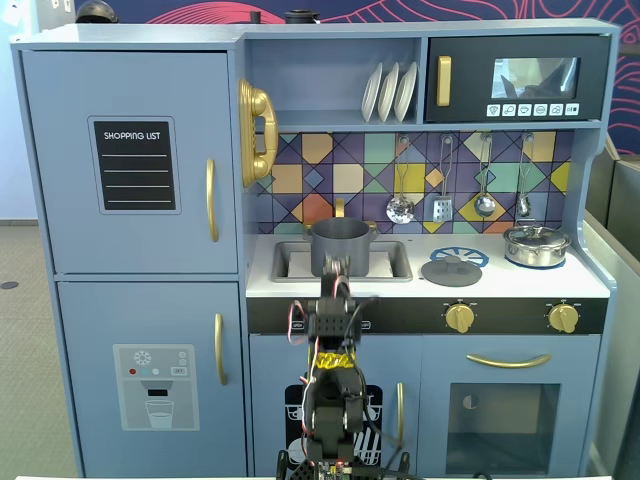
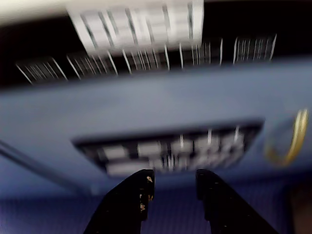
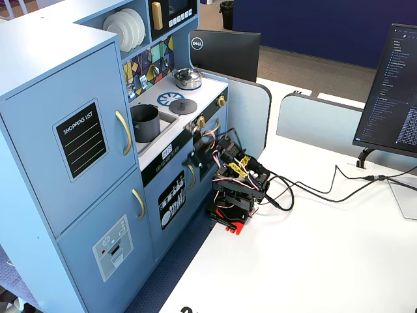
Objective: Take off the lid from the gray recipient and place it on the counter
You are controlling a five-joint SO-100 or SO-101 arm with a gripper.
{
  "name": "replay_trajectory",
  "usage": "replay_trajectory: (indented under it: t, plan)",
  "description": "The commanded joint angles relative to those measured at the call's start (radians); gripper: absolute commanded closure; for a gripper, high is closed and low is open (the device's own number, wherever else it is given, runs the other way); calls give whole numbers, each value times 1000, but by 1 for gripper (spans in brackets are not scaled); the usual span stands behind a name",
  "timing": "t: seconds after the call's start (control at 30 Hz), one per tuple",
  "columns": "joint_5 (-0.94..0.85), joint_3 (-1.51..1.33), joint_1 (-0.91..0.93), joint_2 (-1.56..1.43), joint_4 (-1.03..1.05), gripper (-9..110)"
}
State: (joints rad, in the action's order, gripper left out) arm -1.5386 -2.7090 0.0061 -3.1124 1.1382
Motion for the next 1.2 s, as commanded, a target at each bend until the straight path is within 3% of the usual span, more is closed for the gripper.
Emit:
replay_trajectory:
  t: [0.0,0.13,0.5,1.17]
  plan:
    - [2,-255,-38,-40,-141,101]
    - [130,-291,-109,28,-74,101]
    - [12,-293,-71,-64,391,101]
    - [28,-293,-32,-66,391,99]
